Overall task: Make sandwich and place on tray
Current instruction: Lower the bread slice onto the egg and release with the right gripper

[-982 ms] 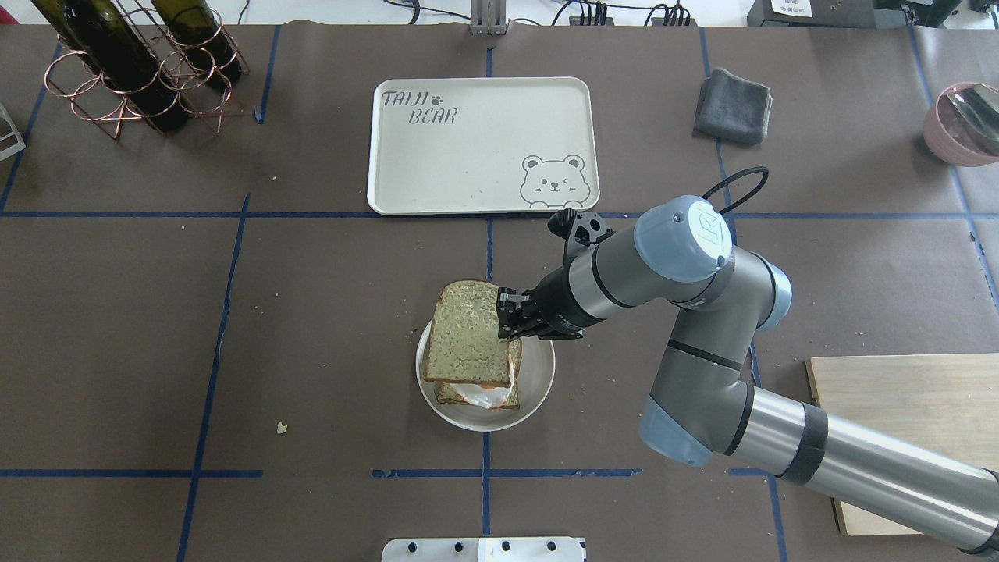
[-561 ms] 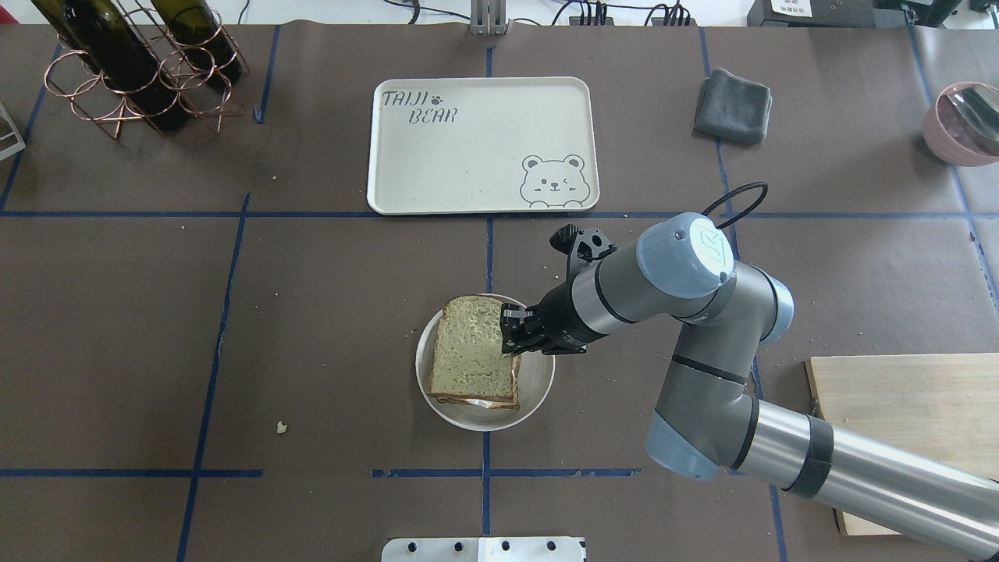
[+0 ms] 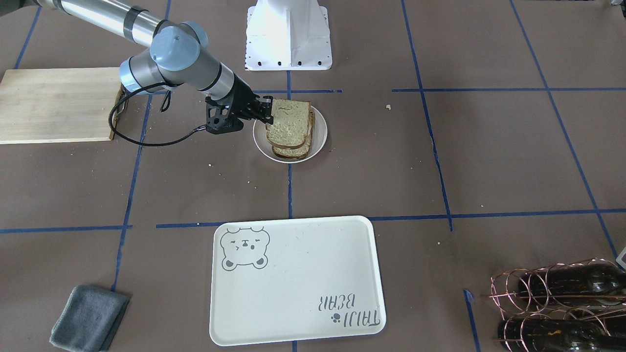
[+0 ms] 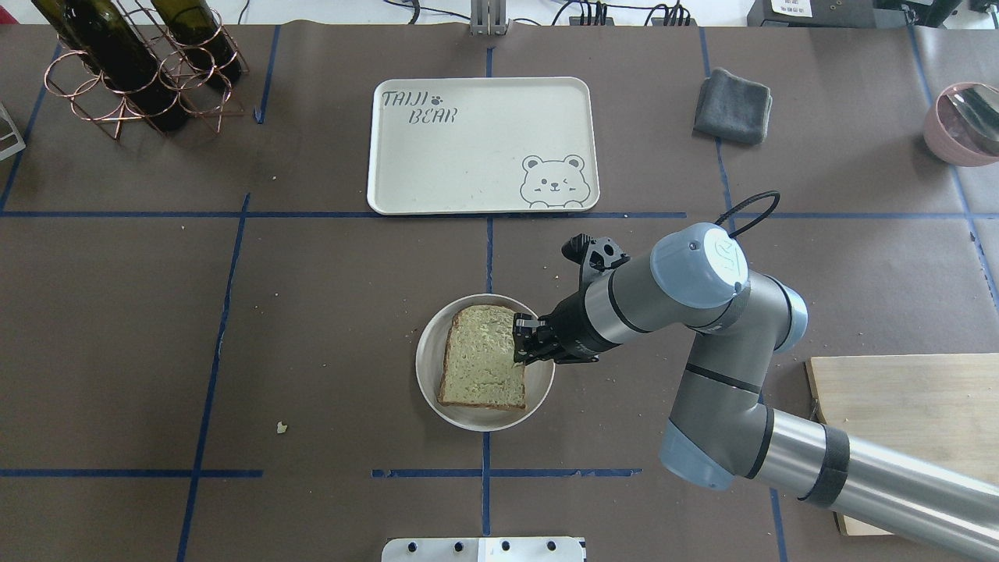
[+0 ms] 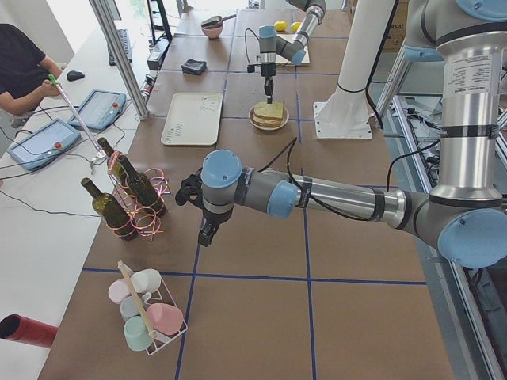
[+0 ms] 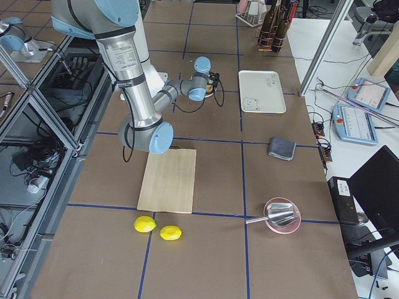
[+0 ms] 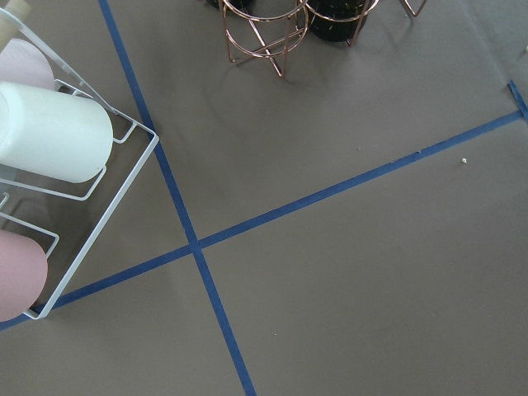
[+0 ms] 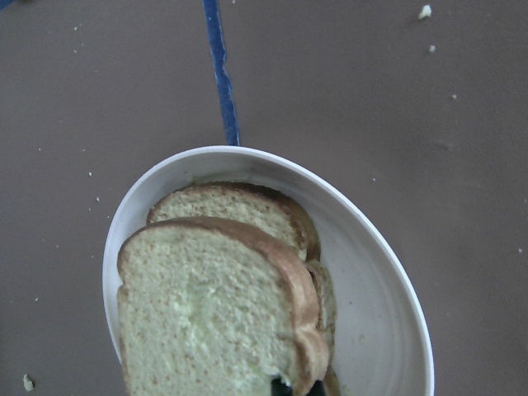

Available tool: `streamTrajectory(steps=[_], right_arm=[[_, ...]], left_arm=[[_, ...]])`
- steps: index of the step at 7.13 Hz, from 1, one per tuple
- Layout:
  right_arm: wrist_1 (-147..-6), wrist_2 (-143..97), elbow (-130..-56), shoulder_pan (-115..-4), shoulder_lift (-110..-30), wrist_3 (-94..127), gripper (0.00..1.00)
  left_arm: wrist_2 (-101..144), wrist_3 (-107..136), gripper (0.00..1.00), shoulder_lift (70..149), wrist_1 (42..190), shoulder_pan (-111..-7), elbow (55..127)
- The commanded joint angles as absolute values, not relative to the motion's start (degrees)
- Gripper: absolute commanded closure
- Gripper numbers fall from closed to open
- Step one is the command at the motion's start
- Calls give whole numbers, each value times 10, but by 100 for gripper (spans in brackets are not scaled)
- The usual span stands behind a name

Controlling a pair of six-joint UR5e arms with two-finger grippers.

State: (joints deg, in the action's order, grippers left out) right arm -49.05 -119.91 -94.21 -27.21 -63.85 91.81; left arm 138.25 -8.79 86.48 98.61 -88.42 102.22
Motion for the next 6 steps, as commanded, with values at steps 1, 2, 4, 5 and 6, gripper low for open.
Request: streamTrajectory(steps=[1, 2, 4, 5, 6], right_arm=[[-490, -1199, -942, -270, -635, 919, 100], [-490, -1198, -942, -269, -631, 919, 100], [-490, -1199, -943, -270, -633, 919, 100], [-490, -1198, -943, -270, -634, 919, 100], [-490, -1198, -942, -270, -634, 919, 100]], left_arm=[[1383, -88, 0, 865, 986, -884, 1021], [1383, -88, 0, 865, 986, -884, 1021], [1383, -88, 0, 865, 986, -884, 1020], [1383, -88, 0, 865, 986, -884, 1020], [1383, -89, 0, 865, 986, -884, 1020]])
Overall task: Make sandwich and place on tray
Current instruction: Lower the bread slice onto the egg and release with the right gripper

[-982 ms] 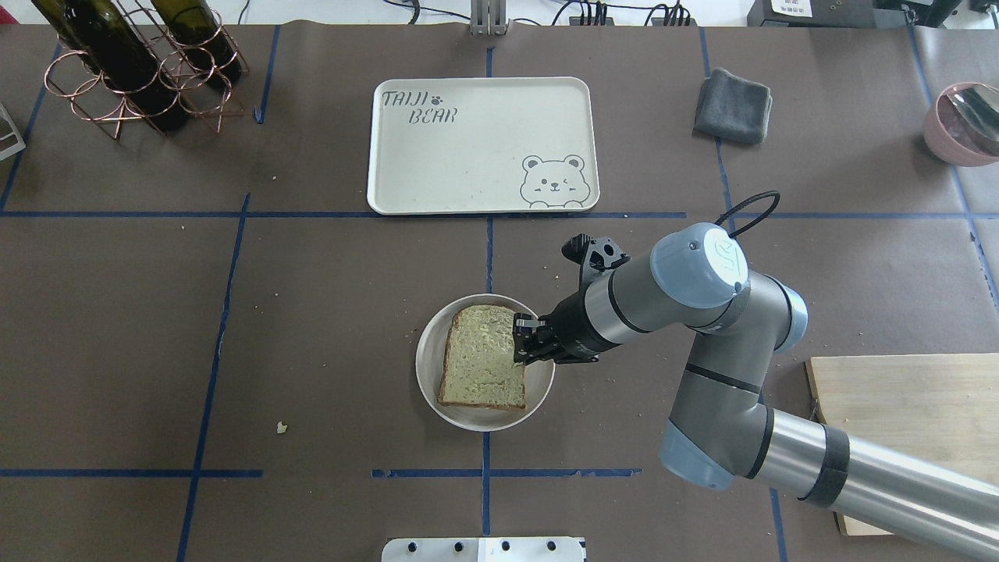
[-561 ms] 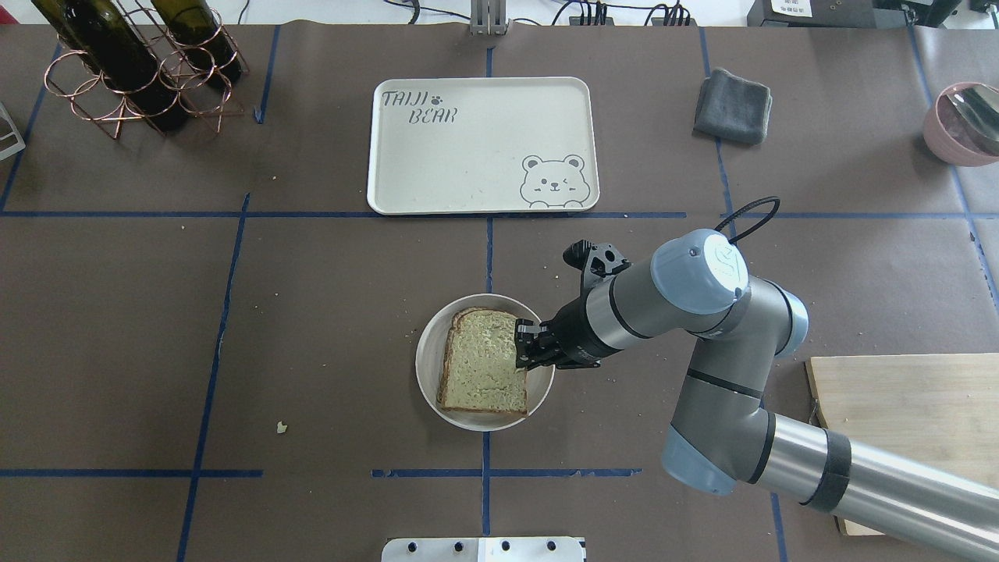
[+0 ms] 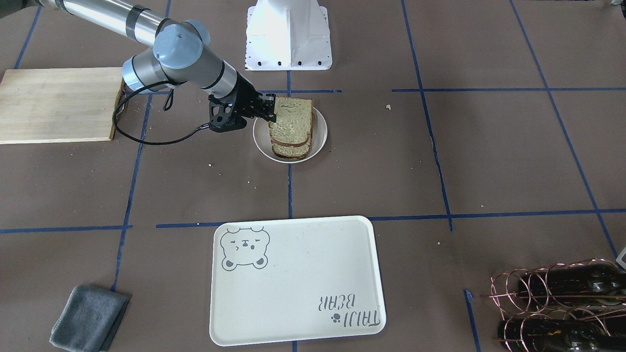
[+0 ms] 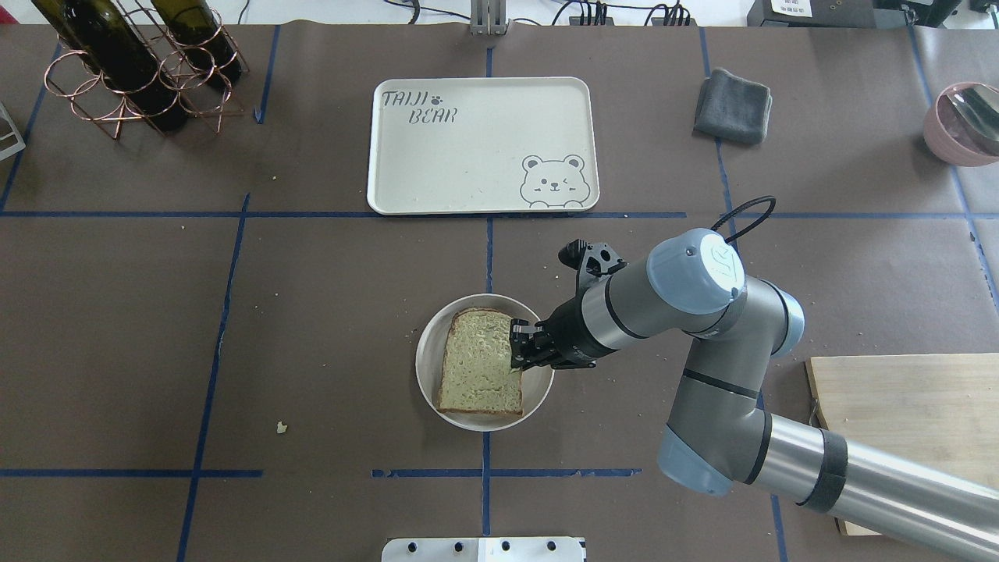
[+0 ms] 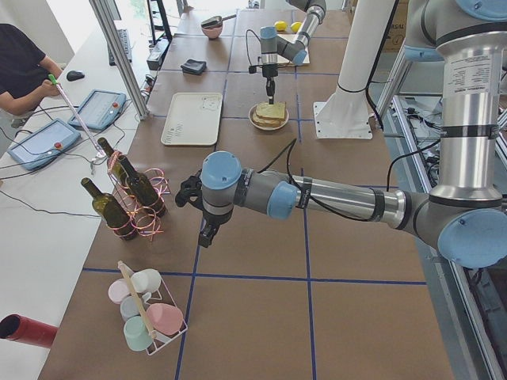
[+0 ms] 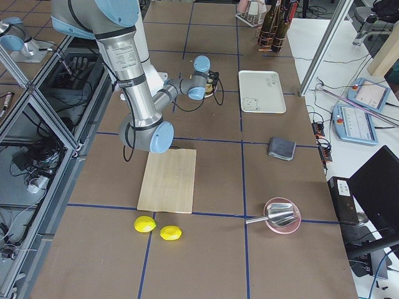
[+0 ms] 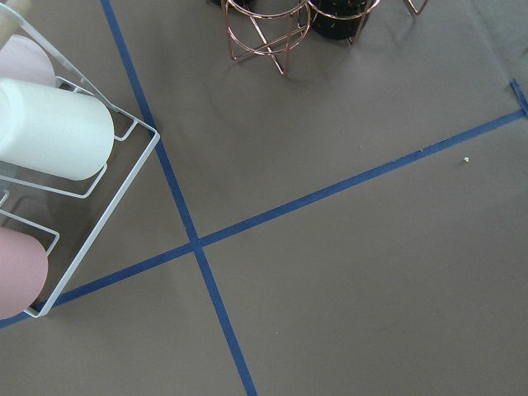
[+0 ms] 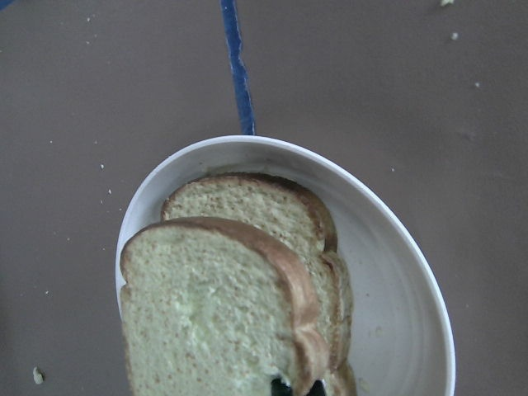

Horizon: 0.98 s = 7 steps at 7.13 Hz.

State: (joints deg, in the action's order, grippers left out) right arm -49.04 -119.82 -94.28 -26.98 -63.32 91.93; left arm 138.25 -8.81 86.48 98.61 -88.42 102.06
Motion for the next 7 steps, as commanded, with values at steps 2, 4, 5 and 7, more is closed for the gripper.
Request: streamTrajectory(steps=[2, 4, 5, 7], right_arm=[[-490, -1190, -940, -270, -634, 919, 100], [-490, -1189, -940, -270, -635, 920, 100], [-490, -1189, -940, -270, -634, 921, 100], [-490, -1180, -940, -269, -634, 921, 44]], left_arm=[[1383, -89, 0, 865, 986, -884, 1020], [1383, -89, 0, 865, 986, -884, 1020], [1383, -89, 0, 865, 986, -884, 1020], [1383, -88, 0, 865, 986, -884, 1020]])
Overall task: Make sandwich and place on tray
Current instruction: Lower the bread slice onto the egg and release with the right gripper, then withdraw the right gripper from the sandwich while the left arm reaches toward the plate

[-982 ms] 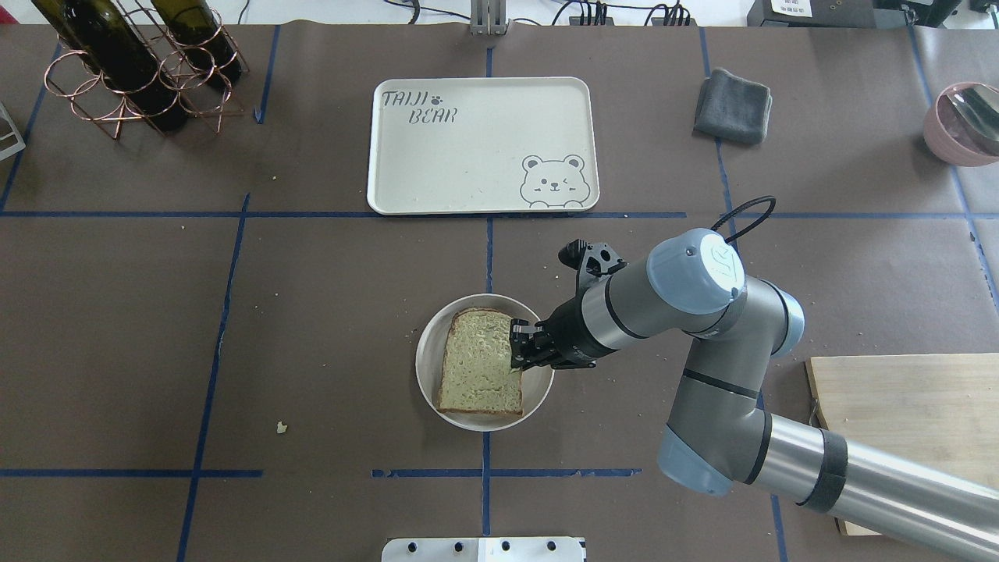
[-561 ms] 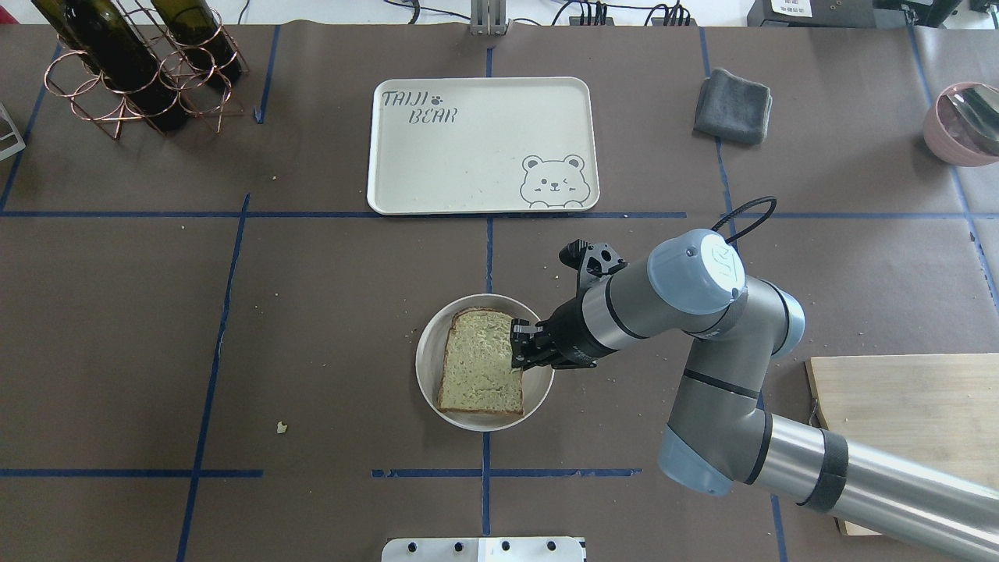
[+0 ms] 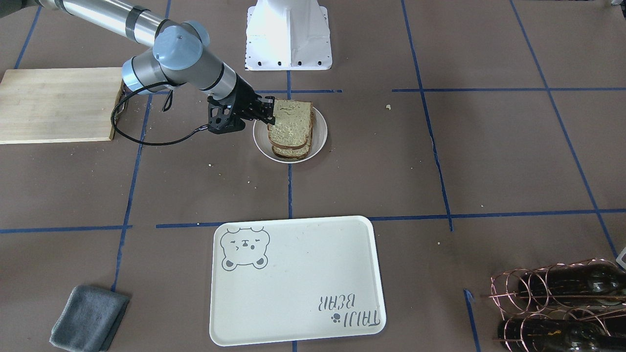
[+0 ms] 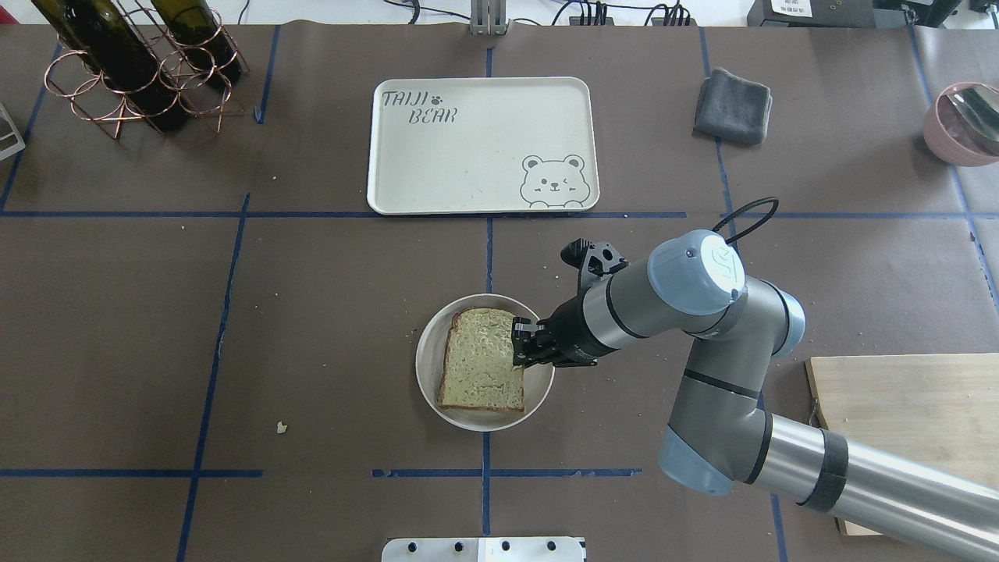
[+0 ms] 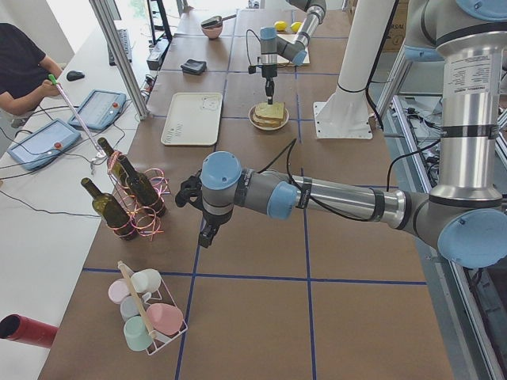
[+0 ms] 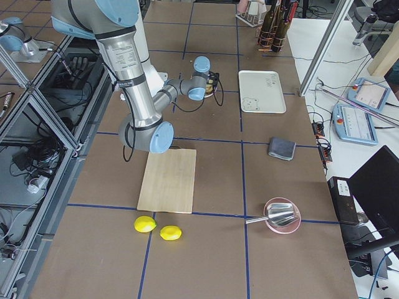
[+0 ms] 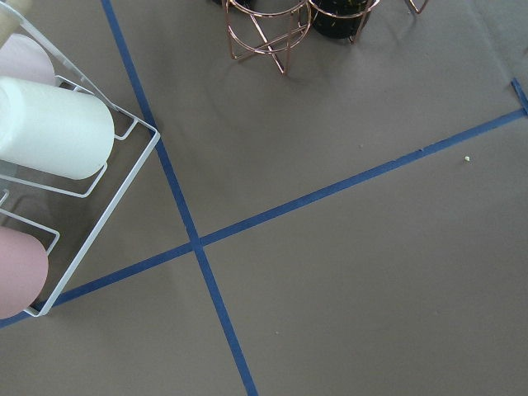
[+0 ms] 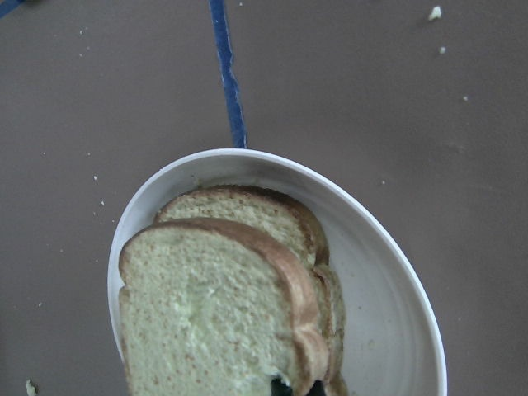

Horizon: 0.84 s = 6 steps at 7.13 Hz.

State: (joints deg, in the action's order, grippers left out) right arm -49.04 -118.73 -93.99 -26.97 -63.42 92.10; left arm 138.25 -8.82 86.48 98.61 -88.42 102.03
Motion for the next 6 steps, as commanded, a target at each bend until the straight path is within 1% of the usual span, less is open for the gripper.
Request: streamTrajectory(steps=[1, 2, 3, 4, 5, 6], right_arm=[[-490, -1169, -939, -266, -634, 921, 18], [-491, -1168, -939, -265, -633, 921, 9], [-493, -1168, -943, -266, -632, 921, 0], [-498, -1172, -960, -282, -635, 921, 0], [-515, -1176, -986, -306, -652, 921, 0], [-548, -1177, -1024, -324, -677, 921, 0]], left_arm=[[1383, -87, 0, 865, 986, -884, 1020], [1413, -76, 0, 866, 988, -879, 1020], [1445, -26, 0, 871, 1016, -839, 1020], [1447, 101, 0, 874, 1088, -783, 1022], [1441, 266, 3, 878, 1207, -707, 1020], [1440, 426, 11, 885, 1308, -636, 1020]])
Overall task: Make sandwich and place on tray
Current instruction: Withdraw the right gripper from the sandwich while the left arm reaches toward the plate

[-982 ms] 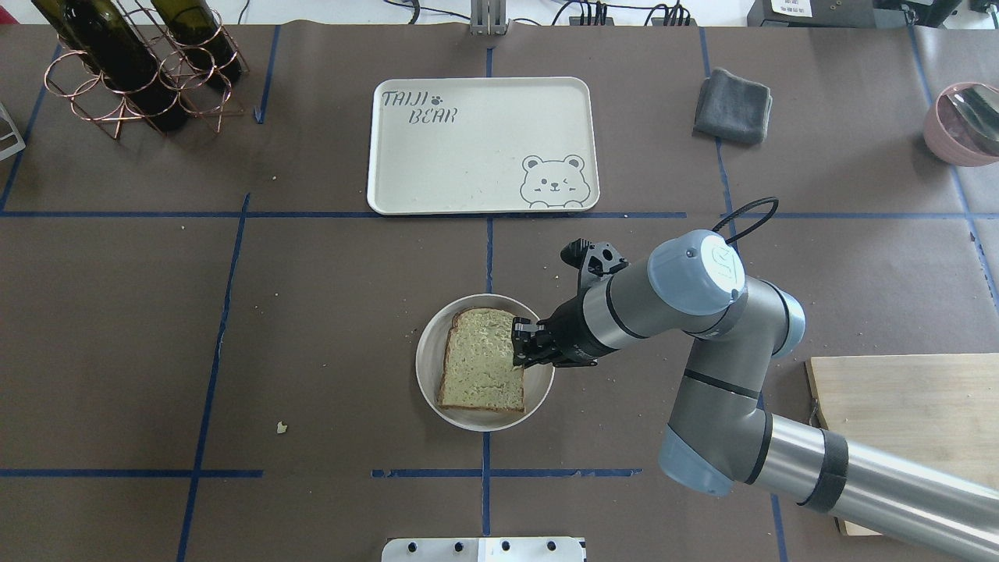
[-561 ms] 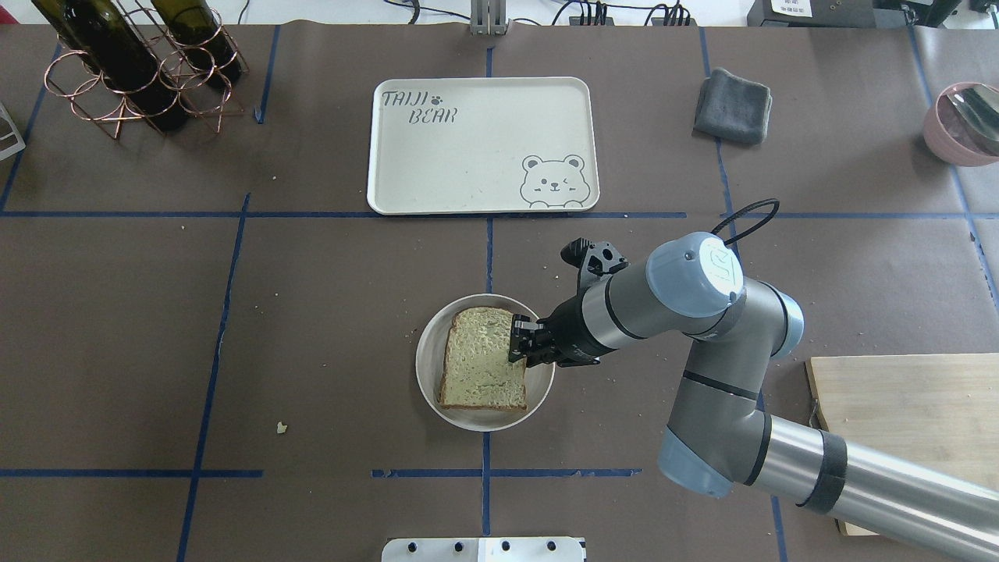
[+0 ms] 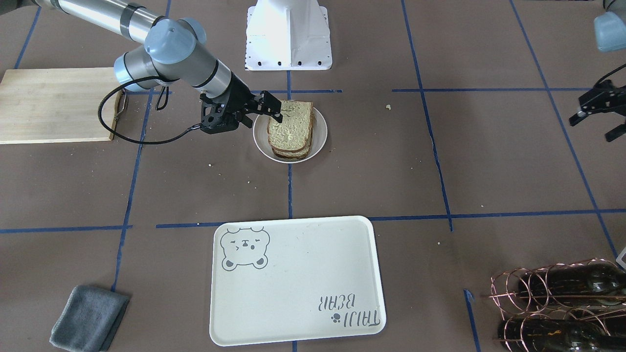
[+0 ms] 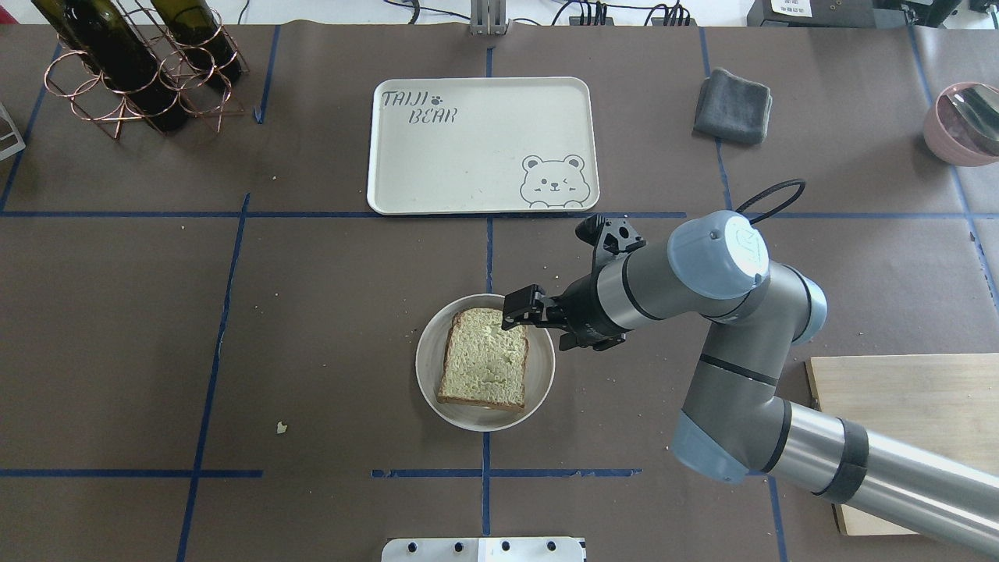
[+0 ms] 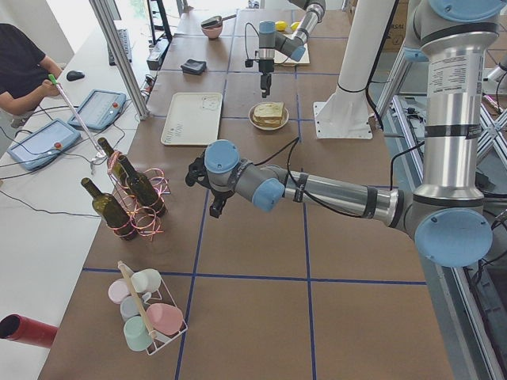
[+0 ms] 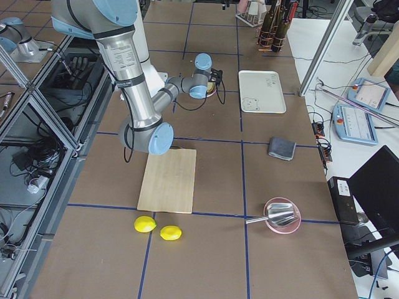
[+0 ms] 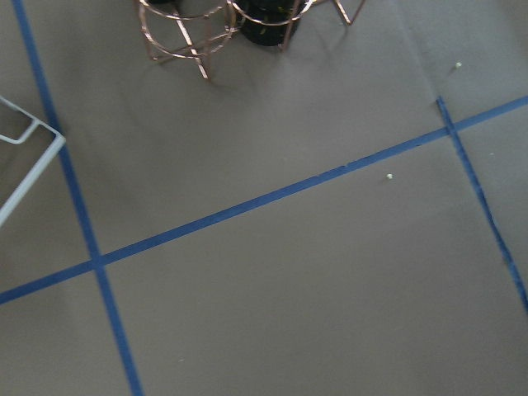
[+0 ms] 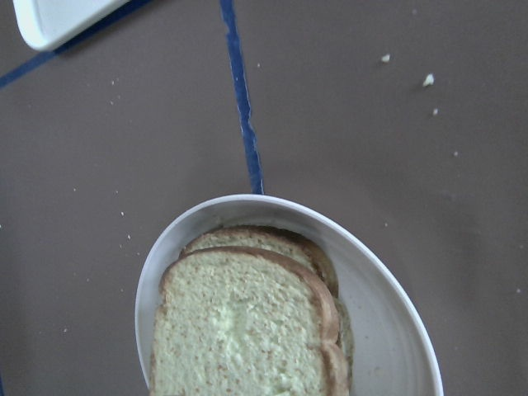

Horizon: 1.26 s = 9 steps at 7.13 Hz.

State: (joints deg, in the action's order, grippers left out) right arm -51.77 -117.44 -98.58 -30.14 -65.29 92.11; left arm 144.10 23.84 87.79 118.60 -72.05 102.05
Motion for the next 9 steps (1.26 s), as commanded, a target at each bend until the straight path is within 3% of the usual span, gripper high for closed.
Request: streamTrajectory(steps=[1, 3, 5, 9], right_arm=[[-590, -1176, -1068, -344, -706, 921, 0], [-597, -1184, -1101, -385, -772, 913, 0], [-592, -1190, -1107, -402, -809, 900, 0], [-590, -1189, -1103, -406, -809, 894, 0]], left_arm=[[1407, 579, 15, 932, 1339, -568, 1021], [1265, 782, 18, 1022, 1336, -407, 1015], [1165, 834, 25, 1077, 1305, -301, 1005], [1128, 866, 54, 1139, 1295, -245, 955]])
